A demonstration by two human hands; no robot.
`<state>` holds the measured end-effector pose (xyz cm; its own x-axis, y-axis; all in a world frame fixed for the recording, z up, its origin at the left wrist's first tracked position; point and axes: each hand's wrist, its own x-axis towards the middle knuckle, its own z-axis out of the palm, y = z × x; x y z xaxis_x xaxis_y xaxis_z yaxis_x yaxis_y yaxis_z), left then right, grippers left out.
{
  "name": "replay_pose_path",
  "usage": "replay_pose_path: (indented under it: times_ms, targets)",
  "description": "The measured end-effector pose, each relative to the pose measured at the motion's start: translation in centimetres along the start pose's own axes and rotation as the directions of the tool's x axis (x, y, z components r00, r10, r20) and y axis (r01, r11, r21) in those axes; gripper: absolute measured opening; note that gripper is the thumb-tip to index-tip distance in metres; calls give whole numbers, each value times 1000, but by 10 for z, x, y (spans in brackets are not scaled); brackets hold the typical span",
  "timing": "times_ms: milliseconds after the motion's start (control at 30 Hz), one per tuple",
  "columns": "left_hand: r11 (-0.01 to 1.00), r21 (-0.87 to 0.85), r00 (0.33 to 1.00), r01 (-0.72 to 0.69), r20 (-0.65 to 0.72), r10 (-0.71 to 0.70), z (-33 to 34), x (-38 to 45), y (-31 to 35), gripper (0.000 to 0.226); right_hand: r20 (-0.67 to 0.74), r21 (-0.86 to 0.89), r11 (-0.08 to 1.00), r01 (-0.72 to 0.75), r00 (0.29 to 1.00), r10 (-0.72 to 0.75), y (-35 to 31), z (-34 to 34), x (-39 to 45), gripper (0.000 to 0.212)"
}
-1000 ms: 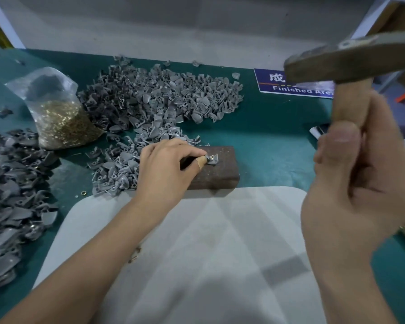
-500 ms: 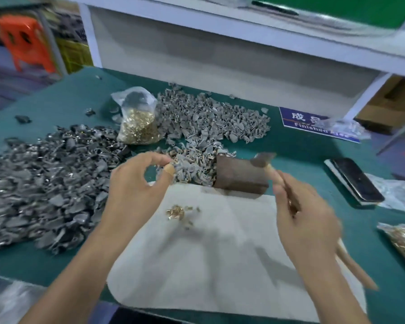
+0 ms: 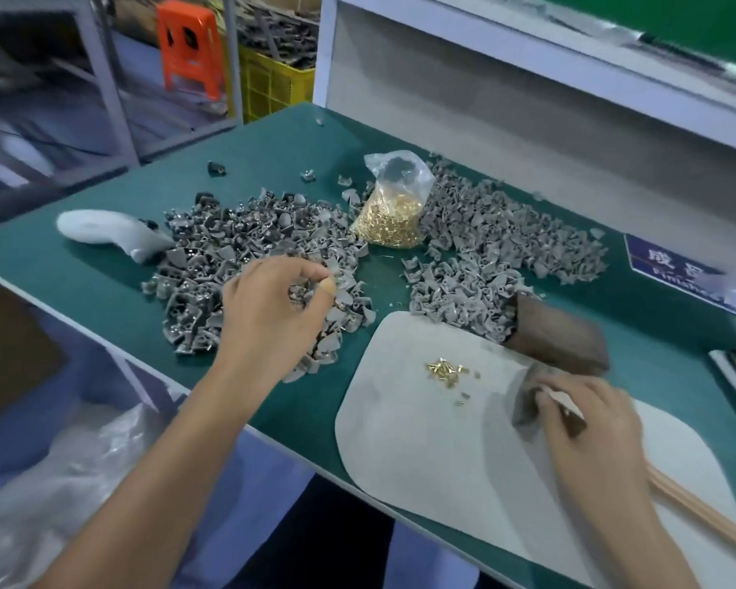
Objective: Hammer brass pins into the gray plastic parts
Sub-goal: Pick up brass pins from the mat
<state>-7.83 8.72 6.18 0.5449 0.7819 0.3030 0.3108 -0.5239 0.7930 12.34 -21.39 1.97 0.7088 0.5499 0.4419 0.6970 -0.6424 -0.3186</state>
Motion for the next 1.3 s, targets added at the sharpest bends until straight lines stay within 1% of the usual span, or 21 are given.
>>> replay_pose_path:
  times_ms: [133,233,300,367,467,567,633,700,800,867,967,1033,1100,1200,1300]
  targets:
    - [1000,-1,1000,28,1,-28,-5,4,-11,7,16,172,979,107,994,-112,-60,19,32,19]
    - [1000,14,1000,5,19,-5,-2,7,-16,5,96,384,918,101,984,-149,-110,37,51,22]
    - [997,78,1000,-20,24,18,2,10,-17,8,131,478,871,115,971,-201,-142,51,64,26]
    - [988,150,999,-32,5,32,4,13,-18,9,190,529,840,119,948,-255,-169,66,78,26]
    - [981,193,999,-30,-11,33,3,17,-23,12,281,548,833,75,922,-267,-194,89,91,25]
    - [967,257,1000,-2,-2,3,-1,19,-29,15,295,547,832,93,908,-296,-206,103,96,26]
    - [958,287,1000,-4,-7,6,-4,18,-28,16,288,540,833,119,904,-316,-205,105,98,28]
    - [955,292,999,-44,-14,51,-5,16,-24,18,274,523,844,118,914,-298,-192,100,100,29]
    - [962,189,980,-196,26,195,3,10,-11,13,254,472,878,80,941,-223,-154,82,102,22]
    - [963,116,968,-245,92,235,14,5,-1,6,250,431,901,42,954,-164,-125,66,100,18]
    - [967,53,951,-250,202,235,34,-1,8,7,267,348,937,34,954,-134,-83,41,92,15]
    - [974,8,935,-226,283,215,47,-6,10,10,319,284,957,56,936,-149,-60,26,84,13]
    - [975,14,918,-222,341,204,58,-12,12,11,374,247,966,78,912,-170,-42,16,76,13]
    - [976,48,914,-213,362,182,74,-18,18,10,444,232,965,121,870,-215,-25,9,66,14]
    - [978,76,921,-193,359,154,87,-21,24,9,446,204,963,176,859,-251,-20,12,59,16]
